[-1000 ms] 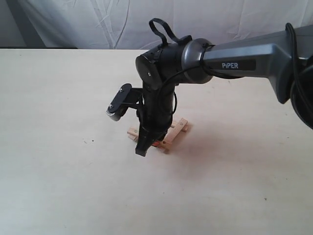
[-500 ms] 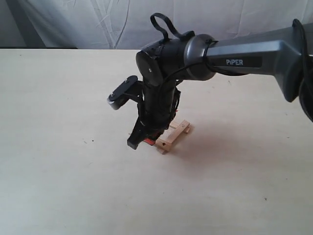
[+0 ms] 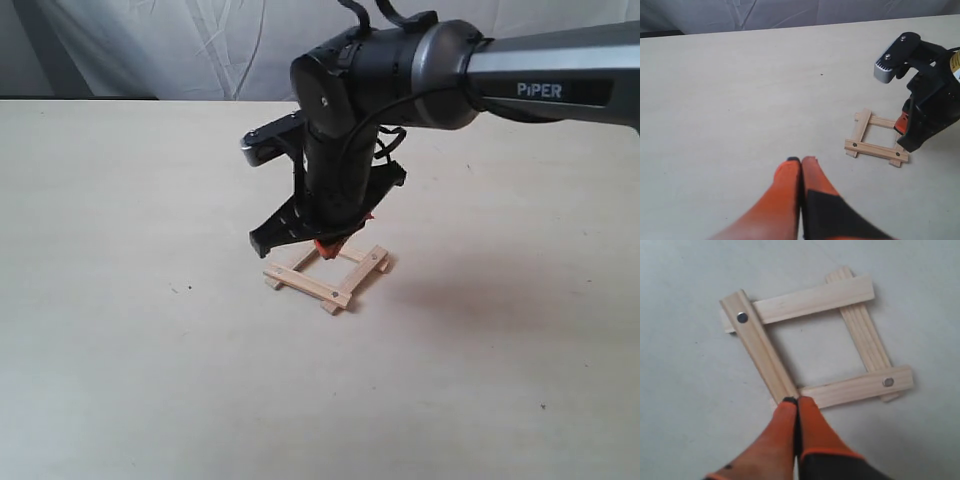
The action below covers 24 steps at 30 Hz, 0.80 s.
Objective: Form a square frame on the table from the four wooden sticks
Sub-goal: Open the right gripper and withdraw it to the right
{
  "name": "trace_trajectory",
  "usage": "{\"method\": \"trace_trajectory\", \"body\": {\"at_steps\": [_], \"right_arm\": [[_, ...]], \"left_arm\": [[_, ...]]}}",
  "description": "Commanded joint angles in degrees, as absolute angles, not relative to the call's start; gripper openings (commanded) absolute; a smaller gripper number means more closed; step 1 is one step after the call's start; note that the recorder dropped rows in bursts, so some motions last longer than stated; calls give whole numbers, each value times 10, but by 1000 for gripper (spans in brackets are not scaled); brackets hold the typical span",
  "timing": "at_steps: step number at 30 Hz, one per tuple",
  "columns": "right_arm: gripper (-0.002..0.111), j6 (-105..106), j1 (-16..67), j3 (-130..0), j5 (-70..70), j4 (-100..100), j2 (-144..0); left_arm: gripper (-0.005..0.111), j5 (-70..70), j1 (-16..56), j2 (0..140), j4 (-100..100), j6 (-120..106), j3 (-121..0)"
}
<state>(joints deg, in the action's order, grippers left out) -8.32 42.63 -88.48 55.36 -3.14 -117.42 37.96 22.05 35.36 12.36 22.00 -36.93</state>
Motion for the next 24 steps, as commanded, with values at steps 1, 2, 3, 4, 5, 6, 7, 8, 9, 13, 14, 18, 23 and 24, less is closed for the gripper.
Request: {"method": "trace_trajectory", "body": {"at_steps": [1,2,3,4,5,6,7,8,9,13,14,18,23,24], "right_arm": [[-1,-97,392,-846,546,0,-1136],[-1,-100,384,-829,543,6,-1123],[-1,-103,374,-810,538,6,-1108],[-1,-107,365,-789,531,6,-1090],[-1,-110,356,-766,522,6,-1071],[-1,-112,346,-747,514,6,-1055],[-1,-115,336,-723,504,6,-1033],[-1,-117,325,-698,491,6,-1011],[-1,-120,318,-678,483,6,-992],[-1,-126,281,-583,445,6,-892],[-1,-127,275,-559,435,6,-865],[-1,-127,273,-475,375,-10,-766],[-1,-127,273,-413,344,-10,-650],[-1,-127,273,-411,355,-10,-636]], "left_arm": [[0,393,218,350,125,219,-368],[0,396,218,350,125,219,-368],[0,399,218,350,125,219,-368],[0,403,218,350,125,219,-368],[0,405,218,350,125,219,-368],[0,405,218,350,125,219,-368],[0,405,218,350,125,219,-368],[0,404,218,350,126,219,-368],[0,404,218,350,126,219,-368],[0,404,218,350,126,219,-368],[0,404,218,350,126,219,-368],[0,404,218,350,131,219,-368],[0,404,218,350,131,219,-368],[0,404,218,350,131,219,-368]]}}
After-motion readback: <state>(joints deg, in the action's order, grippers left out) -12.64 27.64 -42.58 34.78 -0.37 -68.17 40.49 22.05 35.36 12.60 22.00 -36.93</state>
